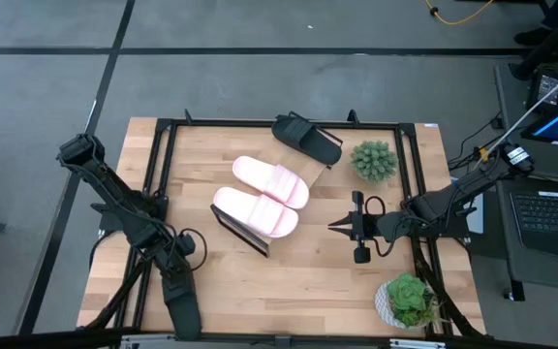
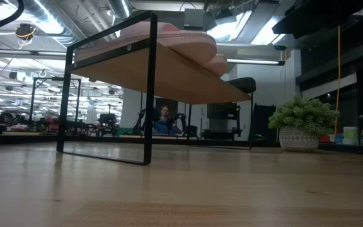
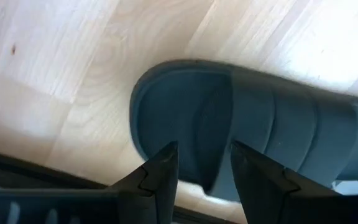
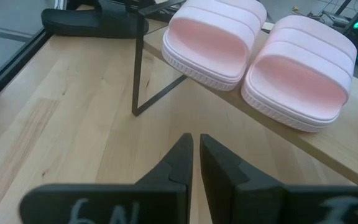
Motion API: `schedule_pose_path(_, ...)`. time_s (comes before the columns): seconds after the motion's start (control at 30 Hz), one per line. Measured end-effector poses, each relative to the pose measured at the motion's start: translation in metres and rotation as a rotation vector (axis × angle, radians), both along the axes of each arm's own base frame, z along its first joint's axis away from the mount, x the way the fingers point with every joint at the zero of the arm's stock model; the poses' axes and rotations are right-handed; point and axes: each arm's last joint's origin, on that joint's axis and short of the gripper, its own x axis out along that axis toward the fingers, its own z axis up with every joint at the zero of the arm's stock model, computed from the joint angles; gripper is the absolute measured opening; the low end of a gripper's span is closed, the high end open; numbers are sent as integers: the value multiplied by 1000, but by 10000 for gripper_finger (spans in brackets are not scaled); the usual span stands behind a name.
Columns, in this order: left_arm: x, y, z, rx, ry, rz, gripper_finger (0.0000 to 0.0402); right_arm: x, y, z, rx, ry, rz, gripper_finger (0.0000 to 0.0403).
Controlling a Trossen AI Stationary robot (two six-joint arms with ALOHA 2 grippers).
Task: Pick and place slides into the shelf
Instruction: Put the black slides on the shelf
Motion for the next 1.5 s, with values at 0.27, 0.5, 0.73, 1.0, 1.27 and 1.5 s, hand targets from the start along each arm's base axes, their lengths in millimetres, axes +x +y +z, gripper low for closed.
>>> schedule_pose_path(0.27,1,0,0,1,-8,6,137,0,0,1,4,-7,0,32)
schedule_pose_path(0.5,1,0,0,0,-2,30,137,0,0,1,4,-7,0,32)
schedule_pose_path(0.73,3,2,0,83,-94,60,137,0,0,1,3,-7,0,32)
schedule_pose_path(1.0,4,2,0,90,-103,64,137,0,0,1,3,-6,0,32)
schedule_pose_path(1.27,4,2,0,86,-99,71,182,0,0,0,26,-6,-10,32)
schedule_pose_path(1.5,3,2,0,77,-92,29,236,0,0,0,24,-6,-10,32)
